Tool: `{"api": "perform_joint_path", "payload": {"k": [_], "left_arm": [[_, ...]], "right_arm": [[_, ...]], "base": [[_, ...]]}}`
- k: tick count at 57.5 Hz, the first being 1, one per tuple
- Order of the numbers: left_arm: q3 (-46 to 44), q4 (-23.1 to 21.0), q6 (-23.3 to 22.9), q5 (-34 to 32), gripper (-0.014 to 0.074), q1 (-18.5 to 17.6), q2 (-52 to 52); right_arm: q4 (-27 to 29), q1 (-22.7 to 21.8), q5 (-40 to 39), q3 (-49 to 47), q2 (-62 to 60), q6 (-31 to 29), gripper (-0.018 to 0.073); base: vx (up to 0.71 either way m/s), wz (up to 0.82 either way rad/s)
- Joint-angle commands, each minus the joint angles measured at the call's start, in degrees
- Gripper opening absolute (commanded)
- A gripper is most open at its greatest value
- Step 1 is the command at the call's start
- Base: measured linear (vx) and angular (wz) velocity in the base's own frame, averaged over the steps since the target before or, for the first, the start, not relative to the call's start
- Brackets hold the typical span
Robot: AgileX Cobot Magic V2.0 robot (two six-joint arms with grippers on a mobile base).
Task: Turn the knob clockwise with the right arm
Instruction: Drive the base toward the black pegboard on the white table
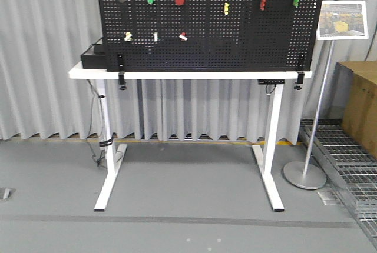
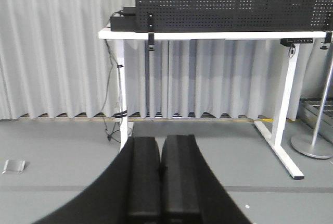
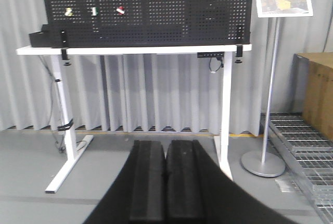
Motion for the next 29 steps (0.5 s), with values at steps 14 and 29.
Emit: {"api": "perform_joint_path", "payload": {"k": [14,29], "left_arm": [[0.65,-0.22,-0.08,-4.85,-0.0006,-0.11,-0.58],[0.65,-0.22,-0.08,-4.85,-0.0006,-0.11,-0.58]], "right_arm": [[-0.45,-0.47,-4.65,0.32,-0.51,-0.53,-0.0009],[-0.45,-0.47,-4.65,0.32,-0.51,-0.53,-0.0009]], "base": [[0.34,-0.15],[0.42,-0.04]]}}
